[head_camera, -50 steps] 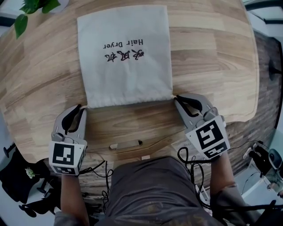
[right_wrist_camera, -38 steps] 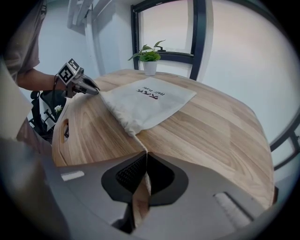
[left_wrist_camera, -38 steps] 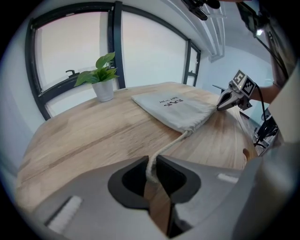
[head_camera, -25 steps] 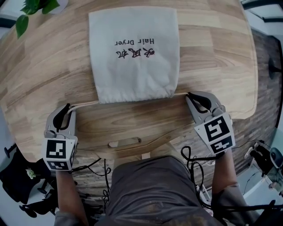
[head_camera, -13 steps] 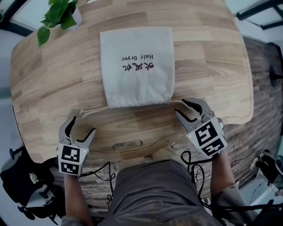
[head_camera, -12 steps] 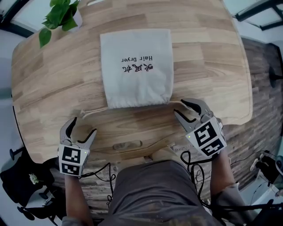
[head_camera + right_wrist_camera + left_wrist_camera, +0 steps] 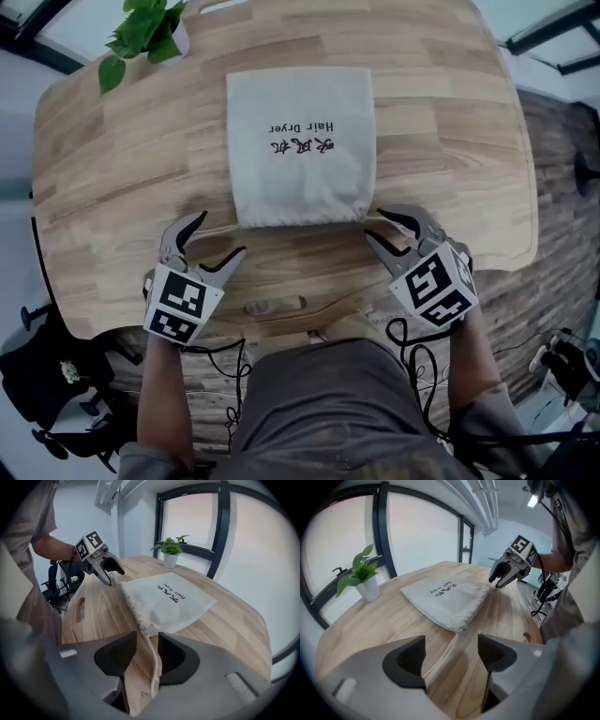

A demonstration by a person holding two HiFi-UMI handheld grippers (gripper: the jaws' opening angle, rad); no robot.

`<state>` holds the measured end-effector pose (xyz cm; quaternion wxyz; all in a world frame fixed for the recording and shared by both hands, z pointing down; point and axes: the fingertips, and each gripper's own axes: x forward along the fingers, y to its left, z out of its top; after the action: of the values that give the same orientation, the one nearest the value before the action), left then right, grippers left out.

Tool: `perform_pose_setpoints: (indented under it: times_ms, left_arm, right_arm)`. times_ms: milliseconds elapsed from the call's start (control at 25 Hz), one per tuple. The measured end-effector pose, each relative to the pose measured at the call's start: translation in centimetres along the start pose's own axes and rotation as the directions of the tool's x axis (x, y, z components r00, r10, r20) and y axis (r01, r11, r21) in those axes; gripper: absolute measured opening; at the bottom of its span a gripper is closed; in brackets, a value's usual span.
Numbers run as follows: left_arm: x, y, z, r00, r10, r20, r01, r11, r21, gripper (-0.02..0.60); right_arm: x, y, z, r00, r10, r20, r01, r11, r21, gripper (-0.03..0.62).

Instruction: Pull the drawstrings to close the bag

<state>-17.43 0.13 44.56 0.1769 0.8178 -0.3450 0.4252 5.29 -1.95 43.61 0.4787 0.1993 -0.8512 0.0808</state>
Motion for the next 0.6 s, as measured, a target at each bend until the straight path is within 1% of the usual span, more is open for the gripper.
perform_pose_setpoints:
  times_ms: [120,200,240,280,360,480,600]
  left_arm:
    - [1.1,-0.2,-0.4,1.000,-0.020,-0.017,0.020,1.000,0.022,0.347]
    - [1.5,0.1,-0.3,1.000,-0.009,-0.003,0.009,0.999,0.043,0.296]
    - [1.7,0.2,-0.1,1.000,-0.005,0.004,0.005,0.999,0.049,0.236]
    - [1.9,0.2,-0.1,1.000,-0.004,0.005,0.004,0.999,0.052,0.197]
    - [2.2,0.2,-0.2,1.000,-0.006,-0.015,0.007,0.998,0.070,0.164]
    - [2.5,0.2,-0.6,0.999,0.005,-0.046,0.001,0.991,0.134,0.098]
    - [2.6,0.2,-0.6,0.999,-0.001,-0.052,0.009,0.988,0.155,0.084]
  right_arm:
    - [1.1,0.1,-0.4,1.000,0.016,-0.013,-0.015,1.000,0.004,0.173]
    - [1.8,0.1,-0.6,1.000,0.022,-0.022,-0.022,1.000,0.004,0.172]
    - [2.0,0.0,-0.8,0.999,0.027,-0.027,-0.027,1.000,0.001,0.172]
    - [2.2,0.1,-0.9,0.999,0.032,-0.033,-0.033,0.999,-0.002,0.172]
    - [2.4,0.2,-1.3,0.998,0.045,-0.045,-0.045,0.999,-0.007,0.172]
    - [2.8,0.5,-1.8,0.996,0.063,-0.063,-0.065,0.998,-0.017,0.173]
    - [2.9,0.6,-1.9,0.995,0.078,-0.061,-0.079,0.997,-0.012,0.170]
